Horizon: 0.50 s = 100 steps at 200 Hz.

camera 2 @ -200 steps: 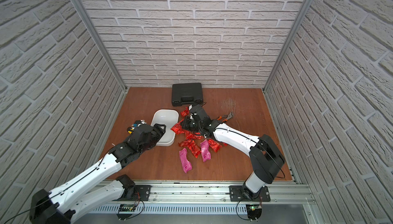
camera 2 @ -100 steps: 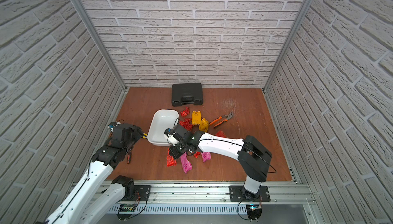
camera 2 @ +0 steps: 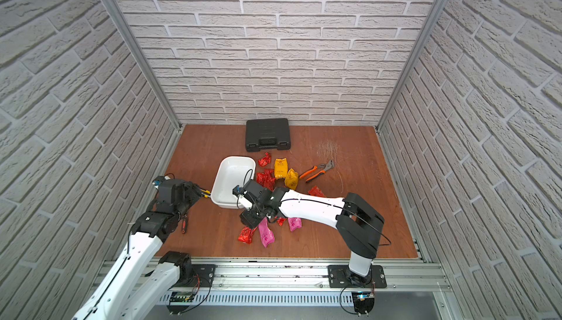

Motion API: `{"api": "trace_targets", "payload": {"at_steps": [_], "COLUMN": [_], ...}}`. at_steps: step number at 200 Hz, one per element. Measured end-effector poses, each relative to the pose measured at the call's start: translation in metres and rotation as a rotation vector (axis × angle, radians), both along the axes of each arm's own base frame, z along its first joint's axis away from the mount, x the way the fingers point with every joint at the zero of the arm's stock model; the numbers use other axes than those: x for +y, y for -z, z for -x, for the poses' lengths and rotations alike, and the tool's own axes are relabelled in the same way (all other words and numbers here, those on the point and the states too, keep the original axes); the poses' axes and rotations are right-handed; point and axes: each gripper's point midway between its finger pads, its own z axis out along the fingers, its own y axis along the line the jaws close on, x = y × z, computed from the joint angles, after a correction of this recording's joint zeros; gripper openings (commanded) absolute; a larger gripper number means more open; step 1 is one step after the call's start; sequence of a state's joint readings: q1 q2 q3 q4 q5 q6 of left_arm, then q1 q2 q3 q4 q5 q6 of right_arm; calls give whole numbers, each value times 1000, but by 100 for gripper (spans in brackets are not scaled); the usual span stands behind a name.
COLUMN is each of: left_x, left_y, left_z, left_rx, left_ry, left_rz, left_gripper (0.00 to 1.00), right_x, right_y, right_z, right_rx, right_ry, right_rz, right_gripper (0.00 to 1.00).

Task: Take the tea bags out of the storage box
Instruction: Place the tea bag at the center of the board.

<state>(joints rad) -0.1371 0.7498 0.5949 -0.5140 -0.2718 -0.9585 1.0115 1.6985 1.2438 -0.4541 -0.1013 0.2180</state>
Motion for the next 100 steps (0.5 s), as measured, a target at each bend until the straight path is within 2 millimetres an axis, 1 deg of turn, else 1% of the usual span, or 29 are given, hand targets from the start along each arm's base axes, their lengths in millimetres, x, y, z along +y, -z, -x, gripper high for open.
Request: {"api": "trace_targets", "payload": {"at_steps": [16,28,34,43,46,48,51,55,58,62,65,71,72,76,79,83,86,88,93,95,100], "left_x": [9,16,19,24,27,28,30,32,34,36,37,40,40,41,42,43,44,44,44,44,45], "left_y": [3,4,3,1,1,0,-1,-2,-3,-4,-5,-6,-5,-6,-6,-6,-6,-6,-5,-5,-5], "left_z": [-7,-15,-18,-26,-28,-30,-33,-37,-40,-44,-47,-53,-53,-57,-60,-64,-66,-67,-72,-73,-77], "left_rx": [20,37,39,41,44,43,43,46,48,51,54,57,60,61,60,61,63,63,63,65,59], "left_ry": [-4,-1,1,7,8,7,8,8,12,15,17,28,28,35,37,46,54,56,70,78,90], "left_rz": [-44,-91,-115,-152,-169,-179,-192,-213,-232,-252,-266,-302,-305,-328,-337,-357,-373,-382,-404,-416,-436], "left_gripper": [83,86,90,94,95,97,98,98,98,98,98,98,98,98,98,98,98,98,98,98,98], "right_x": [-14,-34,-47,-74,-87,-92,-107,-122,-140,-156,-173,-201,-209,-226,-243,-258,-274,-280,-301,-306,-324], "right_y": [-38,-73,-90,-116,-126,-129,-137,-144,-151,-155,-159,-162,-163,-163,-162,-159,-156,-154,-146,-144,-132], "right_z": [-12,-29,-40,-59,-68,-71,-79,-86,-94,-100,-105,-111,-113,-116,-118,-119,-119,-119,-118,-118,-117], "right_rx": [-109,-221,-275,-365,-399,-411,-446,-475,-505,-534,-556,-592,-600,-619,-636,-649,-662,-667,-680,-683,-689], "right_ry": [42,120,169,269,316,333,387,435,497,546,606,688,714,764,816,859,908,920,982,993,1043], "right_rz": [-28,-49,-57,-68,-72,-74,-71,-71,-67,-56,-51,-27,-23,-6,10,24,39,47,74,80,109], "right_gripper": [59,59,59,60,62,63,66,72,76,81,85,91,92,94,97,100,99,98,98,98,98]}}
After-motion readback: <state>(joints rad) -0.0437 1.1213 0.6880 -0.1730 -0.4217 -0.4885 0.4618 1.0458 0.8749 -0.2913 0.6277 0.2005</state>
